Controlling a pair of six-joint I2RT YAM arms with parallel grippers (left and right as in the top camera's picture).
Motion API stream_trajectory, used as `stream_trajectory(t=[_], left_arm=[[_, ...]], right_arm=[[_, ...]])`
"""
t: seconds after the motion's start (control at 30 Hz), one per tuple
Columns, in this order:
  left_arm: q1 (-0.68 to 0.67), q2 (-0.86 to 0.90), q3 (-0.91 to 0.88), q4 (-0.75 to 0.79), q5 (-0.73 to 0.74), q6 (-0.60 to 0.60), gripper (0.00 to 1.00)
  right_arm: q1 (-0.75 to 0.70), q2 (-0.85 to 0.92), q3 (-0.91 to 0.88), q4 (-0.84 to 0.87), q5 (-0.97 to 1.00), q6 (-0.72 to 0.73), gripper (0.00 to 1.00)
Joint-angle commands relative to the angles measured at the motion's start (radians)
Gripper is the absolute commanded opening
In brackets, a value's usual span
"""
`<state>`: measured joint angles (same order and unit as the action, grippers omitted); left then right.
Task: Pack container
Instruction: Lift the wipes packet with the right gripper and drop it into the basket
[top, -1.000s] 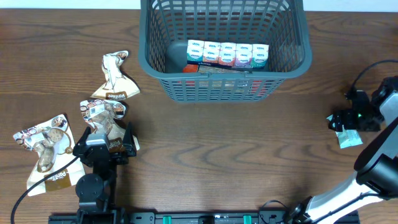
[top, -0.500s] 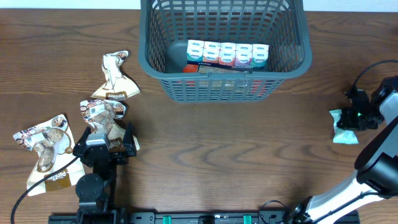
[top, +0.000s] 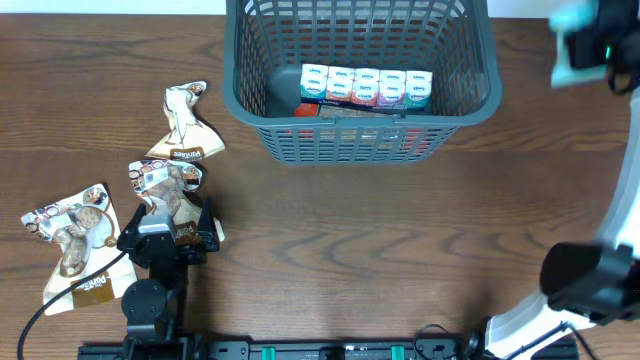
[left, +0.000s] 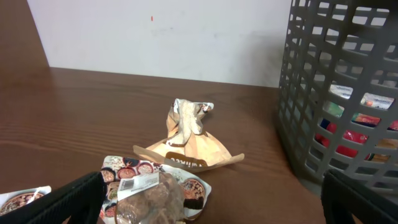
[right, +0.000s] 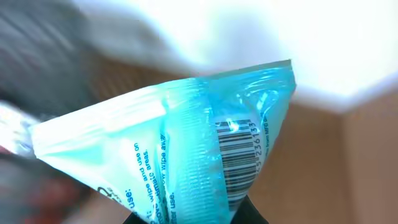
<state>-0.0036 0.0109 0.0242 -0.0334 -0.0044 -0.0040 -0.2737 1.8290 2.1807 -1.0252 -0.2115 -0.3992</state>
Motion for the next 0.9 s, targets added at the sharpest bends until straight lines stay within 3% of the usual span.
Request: stream_trajectory(t=[0.0, 0.2, 0.37, 0.87], left_arm=[[0.003, -0.007, -0.019, -0.037, -0.023, -0.013, 0.99], [0.003, -0.007, -0.019, -0.037, -0.023, -0.013, 0.98], [0.003, -0.007, -0.019, -0.037, -0.023, -0.013, 0.99], [0.003, -0.007, -0.019, -0.037, -0.023, -0.013, 0.99]], right_arm=[[0.118, -0.036, 0.155, -0.050, -0.061, -0.025, 0.01], [0.362, -0.023, 0.198, -0.172, -0.161, -0.334, 0.01], [0.529, 0.068, 0.198, -0.293, -0.157, -0.497, 0.01], [0.664, 0.473, 0.198, -0.351, -0.146, -0.547, 0.04]])
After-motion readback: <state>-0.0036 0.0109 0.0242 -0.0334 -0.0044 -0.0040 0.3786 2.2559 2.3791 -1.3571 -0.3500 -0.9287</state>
